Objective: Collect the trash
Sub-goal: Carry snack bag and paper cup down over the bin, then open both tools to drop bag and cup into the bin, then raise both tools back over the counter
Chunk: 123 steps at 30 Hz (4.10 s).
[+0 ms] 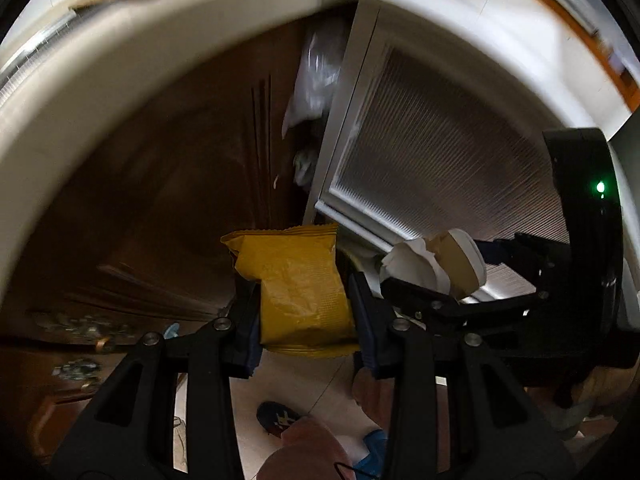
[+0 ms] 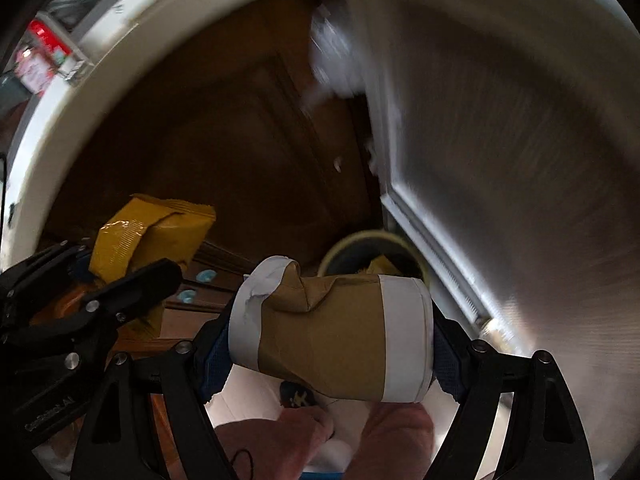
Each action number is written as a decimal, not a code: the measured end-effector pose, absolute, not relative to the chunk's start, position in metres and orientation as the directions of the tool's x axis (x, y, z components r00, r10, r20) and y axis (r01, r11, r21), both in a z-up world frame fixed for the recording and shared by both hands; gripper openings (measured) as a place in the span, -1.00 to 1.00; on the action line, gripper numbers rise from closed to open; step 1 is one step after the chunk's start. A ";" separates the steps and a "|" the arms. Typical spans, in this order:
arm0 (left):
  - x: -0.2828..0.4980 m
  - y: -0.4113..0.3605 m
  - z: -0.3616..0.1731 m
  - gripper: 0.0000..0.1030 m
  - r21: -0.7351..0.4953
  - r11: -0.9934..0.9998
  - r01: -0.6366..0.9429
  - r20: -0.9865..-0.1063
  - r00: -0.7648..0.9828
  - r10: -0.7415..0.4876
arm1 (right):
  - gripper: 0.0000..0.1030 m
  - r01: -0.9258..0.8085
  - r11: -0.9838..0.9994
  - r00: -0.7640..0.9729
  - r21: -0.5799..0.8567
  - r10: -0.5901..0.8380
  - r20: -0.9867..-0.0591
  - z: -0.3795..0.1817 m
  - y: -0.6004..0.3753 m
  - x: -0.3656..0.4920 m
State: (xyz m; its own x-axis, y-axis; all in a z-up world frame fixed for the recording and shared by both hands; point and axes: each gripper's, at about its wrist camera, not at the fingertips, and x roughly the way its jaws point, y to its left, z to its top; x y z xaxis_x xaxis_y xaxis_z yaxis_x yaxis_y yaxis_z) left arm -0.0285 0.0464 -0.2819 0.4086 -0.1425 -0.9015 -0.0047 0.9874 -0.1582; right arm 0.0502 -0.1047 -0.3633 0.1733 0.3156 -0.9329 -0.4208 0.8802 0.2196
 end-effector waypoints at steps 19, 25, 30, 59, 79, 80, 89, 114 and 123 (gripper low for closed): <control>0.048 0.046 -0.456 -0.33 -0.290 0.956 -0.047 -0.908 0.330 -0.259 | 0.59 -0.429 0.892 0.166 0.142 0.233 -0.958 -0.540 -0.113 0.093; 0.054 0.044 -0.478 -0.12 -0.282 0.959 -0.036 -0.914 0.316 -0.256 | 0.59 -0.453 0.884 0.182 0.118 0.221 -0.958 -0.567 -0.108 0.092; 0.050 0.051 -0.487 0.40 -0.279 0.960 -0.031 -0.915 0.310 -0.257 | 0.60 -0.441 0.891 0.184 0.113 0.212 -0.960 -0.584 -0.103 0.097; -0.022 0.076 -0.411 0.60 -0.084 0.990 -0.110 -0.937 0.348 -0.041 | 0.78 -0.418 0.901 0.191 0.118 0.214 -0.958 -0.515 -0.096 0.074; -0.062 0.093 -0.166 0.60 -0.112 0.984 -0.140 -0.856 0.516 -0.024 | 0.78 -0.589 0.789 0.280 0.176 0.403 -0.872 -0.216 -0.087 0.022; -0.062 0.094 -0.158 0.60 -0.108 0.983 -0.148 -0.853 0.521 -0.016 | 0.78 -0.597 0.784 0.292 0.170 0.410 -0.864 -0.201 -0.088 0.023; -0.055 0.105 -0.070 0.60 -0.081 0.979 -0.189 -0.804 0.593 0.048 | 0.78 -0.659 0.742 0.414 0.124 0.495 -0.764 -0.086 -0.093 0.037; 0.089 0.083 0.016 0.60 -0.003 0.985 -0.171 -0.738 0.665 0.113 | 0.78 -0.638 0.749 0.461 0.179 0.557 -0.691 0.001 -0.118 0.224; 0.208 0.106 -0.029 0.60 -0.076 0.974 -0.214 -0.805 0.590 0.067 | 0.74 -0.547 0.791 0.407 0.273 0.537 -0.739 -0.040 -0.098 0.358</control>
